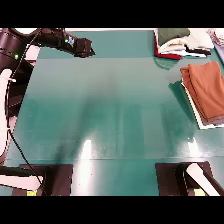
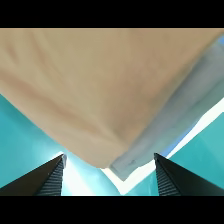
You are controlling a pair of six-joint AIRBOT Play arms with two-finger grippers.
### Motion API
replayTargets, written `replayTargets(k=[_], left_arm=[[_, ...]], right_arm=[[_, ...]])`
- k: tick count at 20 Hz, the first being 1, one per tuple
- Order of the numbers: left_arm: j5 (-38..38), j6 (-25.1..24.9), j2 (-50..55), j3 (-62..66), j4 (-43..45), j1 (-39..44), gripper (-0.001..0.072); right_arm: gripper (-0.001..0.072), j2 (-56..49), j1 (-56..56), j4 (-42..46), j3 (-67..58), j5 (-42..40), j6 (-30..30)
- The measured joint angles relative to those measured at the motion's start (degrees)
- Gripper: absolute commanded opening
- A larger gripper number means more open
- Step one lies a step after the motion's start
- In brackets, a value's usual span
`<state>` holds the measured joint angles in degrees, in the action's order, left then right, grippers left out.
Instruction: Fold the shirts.
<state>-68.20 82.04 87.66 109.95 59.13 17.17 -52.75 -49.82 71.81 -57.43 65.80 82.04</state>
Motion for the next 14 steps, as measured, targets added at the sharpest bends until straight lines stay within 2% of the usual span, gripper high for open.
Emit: replayTargets(k=[4, 11, 12, 14], left_arm=[[0.02, 0.0, 0.0, -0.02, -0.02, 0.0, 0.0026], [0.2, 0.0, 0.0, -0.02, -0.02, 0.0, 0.0026], [0.22, 0.02, 0.0, -0.02, -0.02, 0.0, 0.0026], [0.24, 0.02, 0.0, -0.02, -0.04, 0.0, 0.0026]], right_arm=[[0.0629, 2.8, 4.44, -8.37, -3.26, -0.26, 0.02], [0.0609, 3.72, 30.95, -13.86, -3.37, -3.91, 0.0], [0.0511, 3.08, 34.6, -13.94, -3.34, -4.11, 0.0], [0.0123, 1.4, 41.68, -14.25, -3.28, -4.42, 0.0]])
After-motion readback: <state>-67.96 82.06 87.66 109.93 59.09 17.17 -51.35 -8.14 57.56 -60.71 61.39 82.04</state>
